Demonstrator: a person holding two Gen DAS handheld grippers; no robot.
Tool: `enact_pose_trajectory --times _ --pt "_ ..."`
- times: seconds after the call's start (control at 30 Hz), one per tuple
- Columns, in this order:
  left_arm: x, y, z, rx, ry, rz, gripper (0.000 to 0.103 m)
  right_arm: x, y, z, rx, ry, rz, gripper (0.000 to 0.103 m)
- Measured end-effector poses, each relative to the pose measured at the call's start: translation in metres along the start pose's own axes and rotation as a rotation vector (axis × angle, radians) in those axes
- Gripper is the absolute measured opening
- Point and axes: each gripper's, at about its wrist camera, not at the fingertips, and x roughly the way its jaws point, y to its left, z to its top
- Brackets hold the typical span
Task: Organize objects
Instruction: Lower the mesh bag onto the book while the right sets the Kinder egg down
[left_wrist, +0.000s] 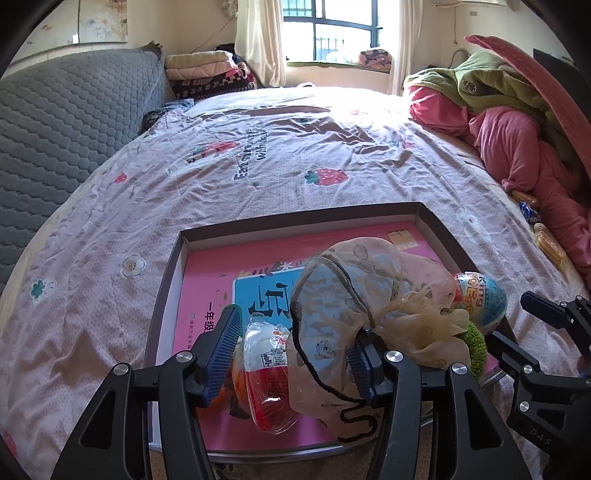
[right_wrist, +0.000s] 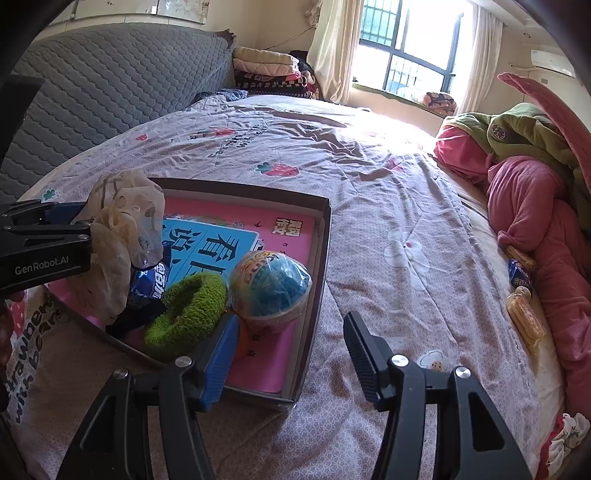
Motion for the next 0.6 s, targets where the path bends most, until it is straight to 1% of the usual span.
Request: enact_pose_trajectory --times 0.13,0.23,0.27,0.3,0.43,0.6 --pt "-0.004 0.004 0.003 -0.020 -0.001 -0.011 0.060 -0.003 -0.001 0.001 0.005 -0.008 0.002 0.061" --pt "-0.007 0.006 0.007 -0.031 0.006 -0.036 0.066 -0.004 -0.002 0.001 0.005 -0.011 0.004 0.061" --pt "-0.006 0.006 0.009 -0.037 0.016 -0.043 0.066 -0.004 -0.002 0.001 0.004 -0.011 0.004 0.061" --pt "-0.006 0.008 0.011 -0.045 0.025 -0.041 0.066 -0.005 -0.002 0.001 0.005 -0.011 0.004 0.061" --pt "0.003 0.011 0.020 -0.049 0.062 0.011 0.066 -0.006 -0.002 0.001 0.008 -0.014 0.007 0.061" --pt "0.012 0.018 0.029 -0.078 0.078 0.005 0.066 -0.007 -0.002 0.001 0.012 -0.015 0.008 0.061"
